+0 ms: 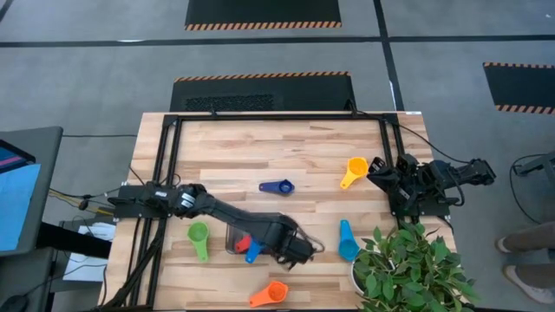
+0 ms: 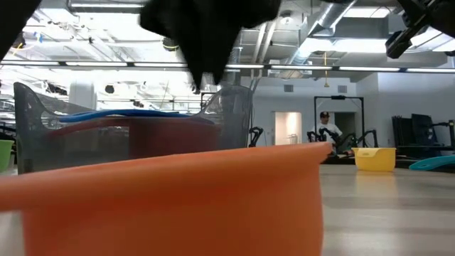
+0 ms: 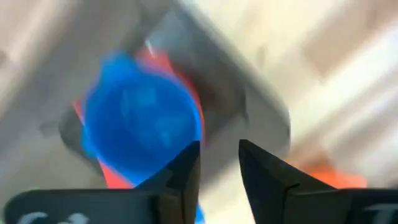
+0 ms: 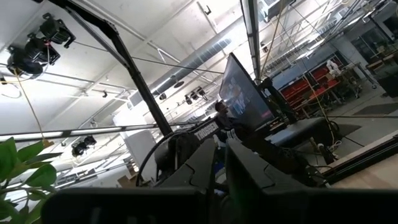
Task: Nest measuring cups in basket
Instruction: Stack the yellow measuring cup on top of the blue measuring cup in the bin
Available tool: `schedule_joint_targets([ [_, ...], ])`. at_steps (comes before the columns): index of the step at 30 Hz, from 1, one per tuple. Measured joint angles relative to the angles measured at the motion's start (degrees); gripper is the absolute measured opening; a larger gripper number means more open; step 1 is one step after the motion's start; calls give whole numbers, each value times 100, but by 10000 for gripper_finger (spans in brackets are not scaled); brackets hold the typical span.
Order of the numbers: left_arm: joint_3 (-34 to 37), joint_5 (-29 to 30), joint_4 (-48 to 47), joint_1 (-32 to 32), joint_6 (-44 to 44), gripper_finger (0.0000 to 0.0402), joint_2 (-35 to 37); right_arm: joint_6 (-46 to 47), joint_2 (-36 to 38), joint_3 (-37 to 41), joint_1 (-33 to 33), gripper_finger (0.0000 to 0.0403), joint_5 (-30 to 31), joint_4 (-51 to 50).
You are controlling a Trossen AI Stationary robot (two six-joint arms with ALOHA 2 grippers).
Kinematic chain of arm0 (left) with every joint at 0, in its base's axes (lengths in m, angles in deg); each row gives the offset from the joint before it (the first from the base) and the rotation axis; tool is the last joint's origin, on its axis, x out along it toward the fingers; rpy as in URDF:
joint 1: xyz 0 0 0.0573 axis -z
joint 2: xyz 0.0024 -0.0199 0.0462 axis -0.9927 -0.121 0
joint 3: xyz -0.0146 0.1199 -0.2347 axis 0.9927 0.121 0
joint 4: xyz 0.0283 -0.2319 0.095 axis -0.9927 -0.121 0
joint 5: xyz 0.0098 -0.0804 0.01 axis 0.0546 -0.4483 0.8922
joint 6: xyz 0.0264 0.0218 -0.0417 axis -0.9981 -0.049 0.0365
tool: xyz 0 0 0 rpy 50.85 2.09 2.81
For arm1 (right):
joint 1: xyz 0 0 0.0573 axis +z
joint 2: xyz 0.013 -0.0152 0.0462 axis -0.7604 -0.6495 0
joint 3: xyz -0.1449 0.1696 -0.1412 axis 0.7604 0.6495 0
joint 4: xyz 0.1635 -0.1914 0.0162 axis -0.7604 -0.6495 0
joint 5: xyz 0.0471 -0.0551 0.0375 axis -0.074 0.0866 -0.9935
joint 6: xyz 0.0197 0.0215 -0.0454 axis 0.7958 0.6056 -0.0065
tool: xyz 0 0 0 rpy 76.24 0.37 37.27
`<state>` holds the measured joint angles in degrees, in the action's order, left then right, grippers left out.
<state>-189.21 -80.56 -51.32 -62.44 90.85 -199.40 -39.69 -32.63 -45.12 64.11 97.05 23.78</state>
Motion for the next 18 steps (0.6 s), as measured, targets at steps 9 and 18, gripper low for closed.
schedule_joint_targets([
  [9, -15, 1192, 1813, -983, -1673, 56, 529, 15, -1, 0, 0, 64, -315, 422],
  [18, -19, 1651, -309, -2117, -3027, 61, 1141, -447, 0, -2, -3, 64, -696, 1798],
])
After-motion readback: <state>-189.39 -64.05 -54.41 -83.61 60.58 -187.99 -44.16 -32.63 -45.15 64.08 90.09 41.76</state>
